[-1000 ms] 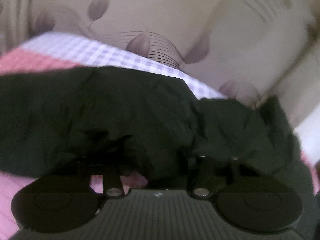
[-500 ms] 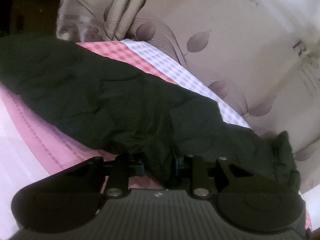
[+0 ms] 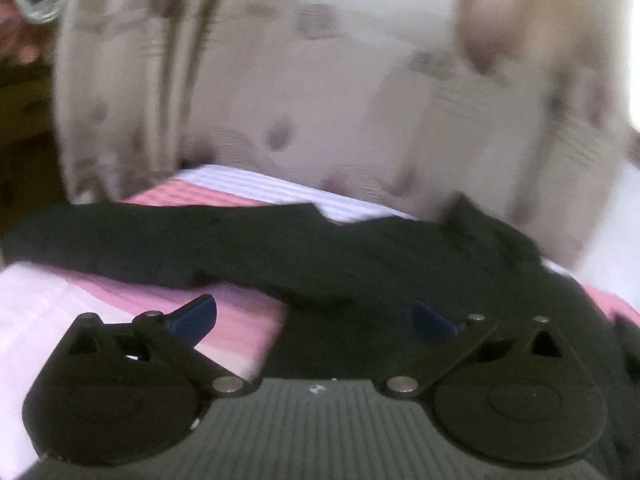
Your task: Fold large clothes
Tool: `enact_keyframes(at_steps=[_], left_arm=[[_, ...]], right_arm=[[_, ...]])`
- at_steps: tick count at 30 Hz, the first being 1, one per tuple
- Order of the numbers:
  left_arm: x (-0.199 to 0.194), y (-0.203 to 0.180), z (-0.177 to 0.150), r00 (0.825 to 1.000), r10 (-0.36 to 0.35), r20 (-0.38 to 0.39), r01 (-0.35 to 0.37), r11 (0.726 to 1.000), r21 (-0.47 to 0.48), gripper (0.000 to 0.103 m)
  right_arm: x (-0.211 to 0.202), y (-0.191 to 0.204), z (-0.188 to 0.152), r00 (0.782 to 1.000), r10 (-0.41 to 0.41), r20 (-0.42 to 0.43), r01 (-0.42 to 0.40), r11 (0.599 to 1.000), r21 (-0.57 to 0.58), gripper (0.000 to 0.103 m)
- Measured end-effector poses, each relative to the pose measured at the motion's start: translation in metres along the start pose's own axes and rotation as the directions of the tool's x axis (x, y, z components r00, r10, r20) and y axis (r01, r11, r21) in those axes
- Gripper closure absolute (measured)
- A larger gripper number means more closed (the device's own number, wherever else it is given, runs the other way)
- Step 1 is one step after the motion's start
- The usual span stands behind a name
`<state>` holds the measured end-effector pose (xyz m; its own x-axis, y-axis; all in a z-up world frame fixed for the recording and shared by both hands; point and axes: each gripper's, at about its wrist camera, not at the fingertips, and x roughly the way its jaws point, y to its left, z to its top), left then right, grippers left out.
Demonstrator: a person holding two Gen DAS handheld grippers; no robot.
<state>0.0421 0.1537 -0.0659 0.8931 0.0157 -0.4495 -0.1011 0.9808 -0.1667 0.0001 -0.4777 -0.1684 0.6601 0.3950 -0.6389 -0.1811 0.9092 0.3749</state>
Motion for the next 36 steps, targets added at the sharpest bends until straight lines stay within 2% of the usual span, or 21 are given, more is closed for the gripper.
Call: enact_keyframes(at_steps=[1,2,3,4,6,8,9,11,13,14,16,17,18,20,22,23,24,26,29,32,36], left_arm=[[-0.006,-0.008,-0.009,1.000,-0.017,-0.009,0.017,0.999,0.031,0.000],[-0.012,-0.016,-0.017,1.000,-0.025,-0.014,0.025,0.998,0.056,0.000],[-0.015,-0.022,-0.024,0.999,-0.037,-0.023,0.038,0.997,0.072,0.000],[-0.018,-0.024,-0.031,0.998,-0.050,-0.036,0.053,0.995,0.083,0.000],[-0.023,-0.032,-0.038,0.995,-0.068,-0.066,0.074,0.994,0.086,0.000],[-0.027,-0.034,-0.041,0.993,-0.091,-0.070,0.097,0.992,0.085,0.000],[-0.029,-0.037,-0.043,0.993,-0.096,-0.075,0.103,0.990,0.093,0.000],[-0.030,-0.038,-0.049,0.992,-0.093,-0.084,0.103,0.986,0.130,0.000],[-0.030,-0.035,-0.058,0.994,-0.079,-0.074,0.090,0.985,0.149,0.000],[-0.029,-0.034,-0.060,0.993,-0.077,-0.088,0.089,0.986,0.142,0.000],[-0.027,-0.030,-0.061,0.988,-0.102,-0.113,0.112,0.989,0.092,0.000],[-0.030,-0.028,-0.059,0.986,-0.125,-0.109,0.133,0.989,0.068,0.000],[-0.032,-0.029,-0.055,0.985,-0.141,-0.097,0.147,0.988,0.052,0.000],[-0.039,-0.036,-0.046,0.988,-0.147,-0.053,0.150,0.988,0.046,0.000],[-0.044,-0.044,-0.035,0.986,-0.167,0.022,0.166,0.986,0.033,0.000],[-0.044,-0.048,-0.030,0.984,-0.172,0.053,0.171,0.985,0.032,0.000],[-0.040,-0.053,-0.026,0.982,-0.173,0.072,0.170,0.985,0.043,0.000],[-0.024,-0.063,-0.020,0.988,-0.142,0.059,0.138,0.988,0.064,0.000],[0.005,-0.063,-0.018,0.992,-0.123,0.033,0.121,0.992,0.041,0.000],[0.030,-0.059,-0.021,0.996,-0.083,0.028,0.081,0.995,0.053,0.000],[0.050,-0.045,-0.032,0.998,-0.050,0.029,0.049,0.998,0.031,0.000]], right_arm=[[-0.008,0.009,-0.014,1.000,0.000,-0.006,0.000,1.000,-0.019,0.002],[-0.013,0.016,-0.026,1.000,-0.007,-0.011,0.006,0.999,-0.040,0.007],[-0.018,0.023,-0.039,1.000,-0.016,-0.015,0.015,0.998,-0.067,0.044],[-0.021,0.030,-0.052,0.999,-0.034,-0.021,0.031,0.994,-0.103,0.067],[-0.032,0.038,-0.069,0.998,-0.063,-0.005,0.061,0.987,-0.148,0.079],[-0.051,0.034,-0.073,0.996,-0.081,0.042,0.086,0.986,-0.141,0.082],[-0.057,0.028,-0.072,0.995,-0.083,0.047,0.088,0.989,-0.122,0.085],[-0.068,0.016,-0.074,0.996,-0.075,0.053,0.080,0.993,-0.083,0.085],[-0.066,0.000,-0.082,0.998,-0.061,0.009,0.061,0.997,-0.038,0.085],[-0.068,-0.005,-0.085,0.998,-0.053,0.017,0.053,0.999,-0.003,0.079],[-0.081,-0.023,-0.078,0.998,-0.016,0.066,0.008,0.994,0.110,0.079],[-0.092,-0.032,-0.071,0.992,-0.011,0.125,-0.008,0.988,0.153,0.073],[-0.105,-0.042,-0.062,0.981,-0.010,0.194,-0.027,0.982,0.189,0.044],[-0.115,-0.063,-0.045,0.961,-0.011,0.275,-0.068,0.959,0.275,0.000],[-0.119,-0.093,-0.030,0.925,-0.056,0.376,-0.107,0.910,0.400,0.000],[-0.114,-0.110,-0.021,0.916,-0.053,0.398,-0.146,0.881,0.451,0.000],[-0.105,-0.129,-0.012,0.915,-0.045,0.400,-0.180,0.843,0.506,0.000],[-0.086,-0.156,0.002,0.910,-0.076,0.408,-0.191,0.797,0.573,0.000],[-0.059,-0.193,0.024,0.913,-0.181,0.365,-0.102,0.767,0.634,0.000],[-0.039,-0.221,0.035,0.907,-0.215,0.363,-0.110,0.711,0.694,0.001],[-0.026,-0.233,0.057,0.881,-0.271,0.387,-0.094,0.702,0.706,0.002]])
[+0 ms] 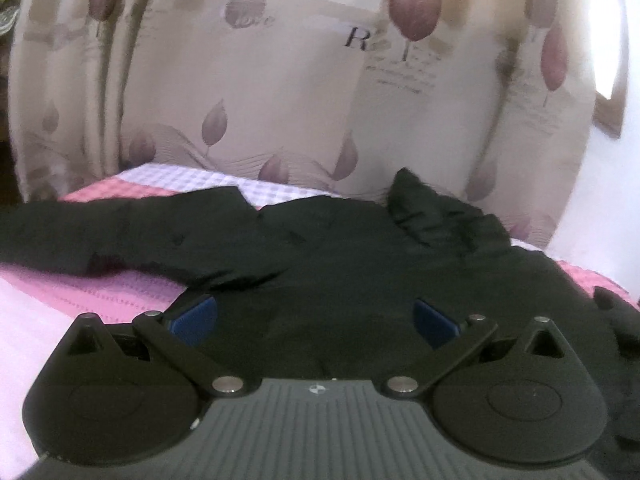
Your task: Fold large clothes
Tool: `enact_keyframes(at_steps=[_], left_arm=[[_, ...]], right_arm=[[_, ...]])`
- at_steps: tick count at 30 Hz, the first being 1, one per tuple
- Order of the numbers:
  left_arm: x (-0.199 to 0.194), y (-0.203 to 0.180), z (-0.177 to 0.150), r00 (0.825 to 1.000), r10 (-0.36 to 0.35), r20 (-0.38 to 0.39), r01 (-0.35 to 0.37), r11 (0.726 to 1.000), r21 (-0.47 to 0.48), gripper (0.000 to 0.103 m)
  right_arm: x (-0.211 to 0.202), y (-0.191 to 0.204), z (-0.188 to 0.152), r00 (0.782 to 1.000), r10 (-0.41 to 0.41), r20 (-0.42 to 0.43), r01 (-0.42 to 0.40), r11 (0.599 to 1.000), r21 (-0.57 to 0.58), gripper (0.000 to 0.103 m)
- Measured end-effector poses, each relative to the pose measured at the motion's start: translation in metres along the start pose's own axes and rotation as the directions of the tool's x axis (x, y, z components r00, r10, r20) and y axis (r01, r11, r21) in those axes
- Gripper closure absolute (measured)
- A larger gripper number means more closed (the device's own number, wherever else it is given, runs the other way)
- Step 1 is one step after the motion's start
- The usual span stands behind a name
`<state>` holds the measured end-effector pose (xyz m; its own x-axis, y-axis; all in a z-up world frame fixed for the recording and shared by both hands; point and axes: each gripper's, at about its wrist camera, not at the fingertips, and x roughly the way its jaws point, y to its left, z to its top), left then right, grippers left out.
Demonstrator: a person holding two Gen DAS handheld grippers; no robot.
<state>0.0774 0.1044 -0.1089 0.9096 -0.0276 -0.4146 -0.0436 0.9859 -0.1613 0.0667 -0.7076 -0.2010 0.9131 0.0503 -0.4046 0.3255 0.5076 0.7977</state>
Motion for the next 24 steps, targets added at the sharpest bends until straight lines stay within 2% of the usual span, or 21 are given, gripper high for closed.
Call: enact_keyframes(at_steps=[4,5,6,7,8,9,11,12,13,15,17,20,22,24], left_arm=[[0.012,0.017,-0.009,0.997,-0.026,-0.068,0.018,0.994,-0.104,0.000],[0.013,0.022,-0.009,0.997,-0.036,-0.066,0.027,0.991,-0.133,0.000],[0.012,0.026,-0.009,0.997,-0.048,-0.053,0.040,0.987,-0.158,0.000],[0.011,0.030,-0.010,0.997,-0.061,-0.045,0.052,0.983,-0.174,0.000],[0.011,0.031,-0.010,0.997,-0.068,-0.047,0.058,0.982,-0.182,0.000],[0.013,0.032,-0.010,0.996,-0.070,-0.053,0.060,0.981,-0.184,0.000],[0.015,0.031,-0.009,0.996,-0.073,-0.058,0.061,0.981,-0.183,0.000],[0.016,0.031,-0.009,0.995,-0.076,-0.060,0.064,0.980,-0.186,0.000],[0.016,0.032,-0.009,0.995,-0.081,-0.060,0.068,0.979,-0.194,0.000],[0.015,0.037,-0.010,0.994,-0.099,-0.046,0.086,0.971,-0.223,0.000],[0.014,0.042,-0.011,0.993,-0.116,-0.031,0.105,0.961,-0.256,0.000],[0.013,0.047,-0.013,0.991,-0.133,-0.013,0.124,0.949,-0.291,0.000],[0.012,0.048,-0.013,0.990,-0.139,-0.004,0.131,0.943,-0.305,0.000],[0.012,0.049,-0.014,0.990,-0.144,0.002,0.137,0.939,-0.314,0.000]], right_arm=[[0.019,0.011,0.001,0.998,-0.043,0.051,0.043,0.999,0.000,0.003],[0.019,0.010,0.004,0.997,-0.051,0.055,0.051,0.999,-0.004,0.014],[0.022,0.008,0.006,0.997,-0.061,0.054,0.061,0.998,-0.005,0.043],[0.027,0.007,0.009,0.995,-0.086,0.040,0.087,0.996,-0.015,0.062],[0.031,0.002,0.013,0.994,-0.106,0.013,0.106,0.994,-0.019,0.085],[0.034,-0.003,0.017,0.993,-0.116,0.000,0.116,0.993,-0.012,0.090],[0.039,-0.003,0.029,0.991,-0.133,-0.002,0.133,0.991,-0.008,0.091],[0.036,0.006,0.036,0.989,-0.148,0.021,0.149,0.989,-0.021,0.092],[0.030,0.019,0.042,0.991,-0.127,0.045,0.128,0.991,-0.024,0.092],[0.019,0.060,0.047,0.996,-0.027,0.087,0.033,0.997,-0.068,0.093],[0.009,0.126,0.040,0.991,0.086,0.104,-0.064,0.979,-0.195,0.093],[0.001,0.227,0.002,0.960,0.277,0.042,-0.243,0.899,-0.365,0.093],[0.003,0.286,-0.041,0.923,0.383,-0.042,-0.359,0.815,-0.455,0.093],[0.010,0.327,-0.087,0.886,0.446,-0.127,-0.445,0.738,-0.508,0.093]])
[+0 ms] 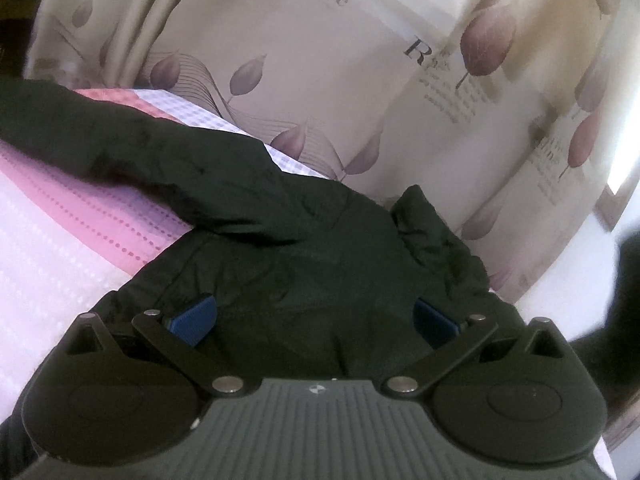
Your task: Fold large clothes
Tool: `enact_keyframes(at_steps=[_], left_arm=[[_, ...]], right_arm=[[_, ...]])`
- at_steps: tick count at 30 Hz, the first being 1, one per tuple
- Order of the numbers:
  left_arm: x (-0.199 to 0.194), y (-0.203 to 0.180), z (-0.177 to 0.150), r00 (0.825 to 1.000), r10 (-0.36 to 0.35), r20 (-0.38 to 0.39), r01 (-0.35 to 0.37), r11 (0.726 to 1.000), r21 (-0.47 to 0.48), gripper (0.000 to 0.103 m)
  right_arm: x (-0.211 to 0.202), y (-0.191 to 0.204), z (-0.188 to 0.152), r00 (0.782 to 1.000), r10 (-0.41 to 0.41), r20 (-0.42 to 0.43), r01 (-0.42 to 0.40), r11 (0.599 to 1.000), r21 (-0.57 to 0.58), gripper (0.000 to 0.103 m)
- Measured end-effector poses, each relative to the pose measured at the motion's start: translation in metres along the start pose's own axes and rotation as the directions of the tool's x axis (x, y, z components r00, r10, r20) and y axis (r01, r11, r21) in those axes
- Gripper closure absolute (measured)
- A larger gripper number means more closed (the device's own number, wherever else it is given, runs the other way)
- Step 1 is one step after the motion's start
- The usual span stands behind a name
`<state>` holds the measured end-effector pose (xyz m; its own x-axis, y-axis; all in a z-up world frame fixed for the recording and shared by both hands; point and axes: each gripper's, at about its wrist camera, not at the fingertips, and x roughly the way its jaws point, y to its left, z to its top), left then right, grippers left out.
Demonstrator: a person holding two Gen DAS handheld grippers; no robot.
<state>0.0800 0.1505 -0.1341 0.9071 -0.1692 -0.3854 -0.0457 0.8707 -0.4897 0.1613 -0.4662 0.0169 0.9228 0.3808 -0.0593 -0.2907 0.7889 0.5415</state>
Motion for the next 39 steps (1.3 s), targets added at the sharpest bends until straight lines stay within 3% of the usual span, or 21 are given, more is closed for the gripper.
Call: enact_keyframes(at_steps=[3,6,11,13,15,17,19,21,24,29,31,33,36,39], left_arm=[[-0.001,0.002,0.000,1.000,-0.010,0.008,0.010,1.000,-0.019,0.000],[-0.002,0.006,0.000,0.999,-0.027,0.019,0.028,0.999,-0.047,0.000],[-0.004,0.011,0.001,0.998,-0.046,0.031,0.048,0.996,-0.076,0.000],[-0.004,0.011,0.000,0.998,-0.049,0.035,0.052,0.995,-0.083,0.000],[-0.004,0.012,0.000,0.998,-0.054,0.040,0.057,0.994,-0.091,0.000],[-0.005,0.013,0.000,0.997,-0.057,0.045,0.062,0.993,-0.101,0.000],[-0.005,0.014,0.000,0.997,-0.060,0.047,0.064,0.992,-0.106,0.000],[-0.005,0.013,0.000,0.997,-0.057,0.046,0.062,0.993,-0.104,0.000],[-0.005,0.012,0.000,0.998,-0.052,0.044,0.056,0.993,-0.102,0.000],[-0.005,0.012,0.002,0.997,-0.061,0.036,0.064,0.993,-0.097,0.000],[-0.009,0.009,0.010,0.997,-0.079,0.005,0.079,0.994,-0.077,0.003],[-0.023,0.008,0.020,0.996,-0.083,0.027,0.084,0.995,-0.057,0.003],[-0.044,0.022,0.045,0.998,-0.007,0.065,0.011,0.998,-0.062,0.001],[-0.052,0.065,0.074,0.997,0.052,0.051,-0.044,0.990,-0.137,0.002]], right_arm=[[0.047,0.069,-0.053,0.988,0.116,-0.103,-0.127,0.985,-0.115,0.092],[0.092,0.112,-0.124,0.960,0.149,-0.235,-0.192,0.966,-0.171,0.092],[0.119,0.146,-0.219,0.919,0.109,-0.379,-0.220,0.939,-0.264,0.092],[0.126,0.147,-0.247,0.893,0.090,-0.441,-0.232,0.932,-0.279,0.092],[0.132,0.151,-0.267,0.882,0.050,-0.469,-0.231,0.913,-0.336,0.092],[0.134,0.156,-0.286,0.862,0.014,-0.507,-0.256,0.875,-0.411,0.091],[0.135,0.161,-0.300,0.860,-0.036,-0.509,-0.264,0.822,-0.505,0.086],[0.136,0.162,-0.306,0.844,-0.047,-0.534,-0.298,0.786,-0.542,0.068],[0.122,0.165,-0.300,0.843,-0.002,-0.538,-0.343,0.768,-0.541,0.045],[0.089,0.165,-0.259,0.881,0.079,-0.466,-0.327,0.813,-0.482,0.045],[0.074,0.163,-0.259,0.903,0.014,-0.429,-0.275,0.785,-0.554,0.045],[0.067,0.159,-0.265,0.919,-0.062,-0.389,-0.218,0.743,-0.633,0.045],[0.055,0.144,-0.278,0.913,-0.129,-0.386,-0.192,0.701,-0.687,0.045],[0.051,0.130,-0.286,0.898,-0.152,-0.412,-0.182,0.725,-0.665,0.045]])
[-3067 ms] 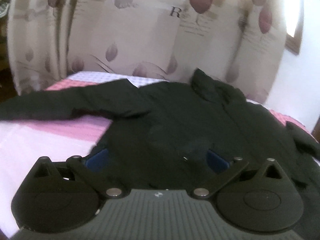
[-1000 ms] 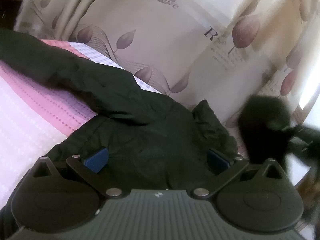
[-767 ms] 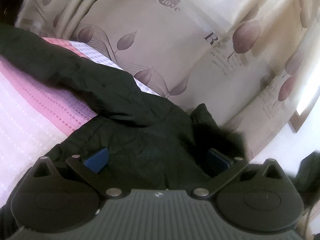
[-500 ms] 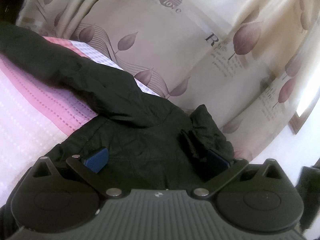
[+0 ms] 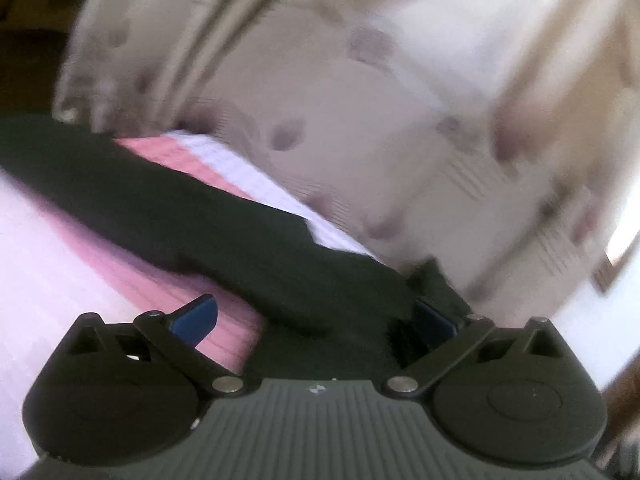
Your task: Fold large clothes
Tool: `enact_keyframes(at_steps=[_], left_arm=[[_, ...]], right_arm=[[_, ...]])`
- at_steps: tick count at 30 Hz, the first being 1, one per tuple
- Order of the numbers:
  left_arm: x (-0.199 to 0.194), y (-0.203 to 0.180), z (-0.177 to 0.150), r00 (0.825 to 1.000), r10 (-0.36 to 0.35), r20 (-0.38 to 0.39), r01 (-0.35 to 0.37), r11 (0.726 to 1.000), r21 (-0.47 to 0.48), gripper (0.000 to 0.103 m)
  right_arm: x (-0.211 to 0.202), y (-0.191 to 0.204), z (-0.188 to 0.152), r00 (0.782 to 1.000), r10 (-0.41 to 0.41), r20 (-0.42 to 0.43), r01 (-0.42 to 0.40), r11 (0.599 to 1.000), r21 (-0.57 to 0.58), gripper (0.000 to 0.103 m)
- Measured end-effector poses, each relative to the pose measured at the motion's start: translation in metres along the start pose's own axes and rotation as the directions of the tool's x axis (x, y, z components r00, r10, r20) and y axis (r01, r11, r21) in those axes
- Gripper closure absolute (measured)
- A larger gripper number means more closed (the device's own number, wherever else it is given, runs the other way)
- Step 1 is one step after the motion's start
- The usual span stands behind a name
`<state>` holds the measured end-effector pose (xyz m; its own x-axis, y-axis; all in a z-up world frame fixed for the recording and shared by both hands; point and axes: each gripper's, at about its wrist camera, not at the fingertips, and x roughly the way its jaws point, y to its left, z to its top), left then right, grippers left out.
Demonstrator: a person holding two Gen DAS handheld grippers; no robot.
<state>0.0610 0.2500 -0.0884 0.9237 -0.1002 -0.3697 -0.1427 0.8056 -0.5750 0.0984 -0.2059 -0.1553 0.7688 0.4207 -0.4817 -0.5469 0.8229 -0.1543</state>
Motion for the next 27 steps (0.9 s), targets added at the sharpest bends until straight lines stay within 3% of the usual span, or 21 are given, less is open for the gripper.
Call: enact_keyframes(at_steps=[2,4,7,11,12,16,18,19,20,21,22,24,27], left_arm=[[0.002,0.030,0.020,0.999,0.036,-0.022,-0.038,0.996,-0.087,0.002],[0.003,0.063,0.039,0.996,0.083,-0.023,-0.086,0.983,-0.165,0.004],[0.002,0.114,0.060,0.989,0.145,0.025,-0.130,0.944,-0.304,0.004],[0.006,0.177,0.074,0.987,0.158,0.000,-0.140,0.871,-0.471,0.006],[0.008,0.186,0.077,0.987,0.158,0.006,-0.136,0.864,-0.485,0.008],[0.018,0.195,0.095,0.987,0.161,-0.005,-0.146,0.884,-0.444,0.008],[0.026,0.196,0.097,0.983,0.182,-0.006,-0.167,0.889,-0.426,0.017],[0.029,0.196,0.097,0.982,0.190,-0.013,-0.178,0.891,-0.418,0.032],[0.036,0.196,0.099,0.980,0.199,-0.025,-0.191,0.889,-0.417,0.058],[0.043,0.199,0.099,0.978,0.201,-0.047,-0.202,0.882,-0.426,0.074],[0.049,0.204,0.097,0.977,0.201,-0.067,-0.210,0.873,-0.441,0.097],[0.050,0.205,0.095,0.974,0.222,-0.033,-0.214,0.870,-0.444,0.097],[0.045,0.176,0.106,0.963,0.267,0.038,-0.236,0.902,-0.361,0.099]], right_arm=[[0.002,0.001,-0.004,1.000,0.003,0.000,-0.003,1.000,0.005,0.044],[0.001,0.004,-0.008,1.000,0.005,0.006,-0.005,1.000,-0.011,0.036],[-0.001,0.003,-0.011,1.000,0.008,0.008,-0.008,1.000,-0.002,0.034],[0.002,0.002,-0.009,1.000,0.009,0.004,-0.009,1.000,0.017,0.030],[0.002,0.002,-0.009,1.000,0.007,0.003,-0.007,1.000,0.017,0.030],[0.001,0.006,-0.009,1.000,-0.016,0.005,0.016,1.000,0.012,0.027],[0.002,0.007,-0.010,1.000,-0.021,0.004,0.021,1.000,0.012,0.027],[0.002,0.007,-0.010,1.000,-0.023,0.004,0.023,1.000,0.013,0.026],[0.002,0.007,-0.010,1.000,-0.025,0.004,0.025,1.000,0.016,0.026],[0.002,0.006,-0.010,1.000,-0.025,0.004,0.025,0.999,0.020,0.025],[0.002,0.006,-0.010,1.000,-0.024,0.004,0.024,0.999,0.022,0.025],[0.002,0.005,-0.010,1.000,-0.023,0.004,0.022,0.999,0.027,0.025],[0.002,0.002,-0.010,1.000,-0.017,0.007,0.017,0.999,0.045,0.025]])
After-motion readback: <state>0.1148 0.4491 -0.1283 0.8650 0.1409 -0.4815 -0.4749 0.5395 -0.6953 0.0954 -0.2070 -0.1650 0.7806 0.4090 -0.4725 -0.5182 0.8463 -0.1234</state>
